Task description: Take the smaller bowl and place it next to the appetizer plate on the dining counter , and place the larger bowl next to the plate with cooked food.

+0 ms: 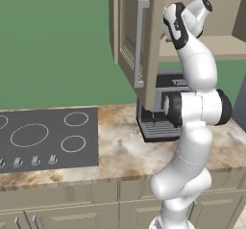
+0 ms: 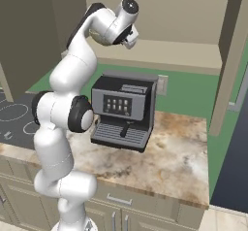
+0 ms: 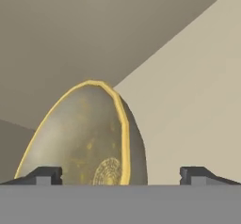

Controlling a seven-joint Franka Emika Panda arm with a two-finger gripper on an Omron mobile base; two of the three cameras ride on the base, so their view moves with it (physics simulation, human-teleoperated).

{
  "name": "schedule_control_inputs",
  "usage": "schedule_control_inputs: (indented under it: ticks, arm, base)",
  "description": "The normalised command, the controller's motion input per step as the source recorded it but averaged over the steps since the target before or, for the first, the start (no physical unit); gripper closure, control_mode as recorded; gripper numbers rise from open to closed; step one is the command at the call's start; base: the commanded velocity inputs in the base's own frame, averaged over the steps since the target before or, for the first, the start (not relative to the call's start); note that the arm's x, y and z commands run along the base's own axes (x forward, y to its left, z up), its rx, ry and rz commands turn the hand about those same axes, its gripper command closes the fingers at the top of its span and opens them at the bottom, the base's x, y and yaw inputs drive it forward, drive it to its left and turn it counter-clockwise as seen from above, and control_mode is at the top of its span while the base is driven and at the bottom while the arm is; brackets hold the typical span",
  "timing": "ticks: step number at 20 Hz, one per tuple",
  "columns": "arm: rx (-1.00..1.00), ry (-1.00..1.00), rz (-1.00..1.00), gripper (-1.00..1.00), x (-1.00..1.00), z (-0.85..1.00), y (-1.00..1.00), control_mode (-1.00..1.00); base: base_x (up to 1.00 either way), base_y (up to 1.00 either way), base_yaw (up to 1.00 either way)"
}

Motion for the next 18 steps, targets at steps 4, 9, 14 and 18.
schedule_control_inputs:
  ticks: [4, 9, 14, 18]
  arm:
    - [0.0, 0.01, 0.02, 1.0, 0.15, -0.03, 0.0, -1.0]
    - [0.0, 0.0, 0.0, 1.0, 0.0, 0.0, 0.0, -1.0]
    - [0.0, -0.02, 0.0, 1.0, -0.23, 0.0, 0.0, -1.0]
    - [0.0, -0.09, -0.05, 1.0, -0.89, 0.0, -0.02, -1.0]
  base:
    - [0.0, 0.0, 0.0]
    - [0.0, 0.0, 0.0]
    - [0.0, 0.0, 0.0]
    - [0.0, 0.0, 0.0]
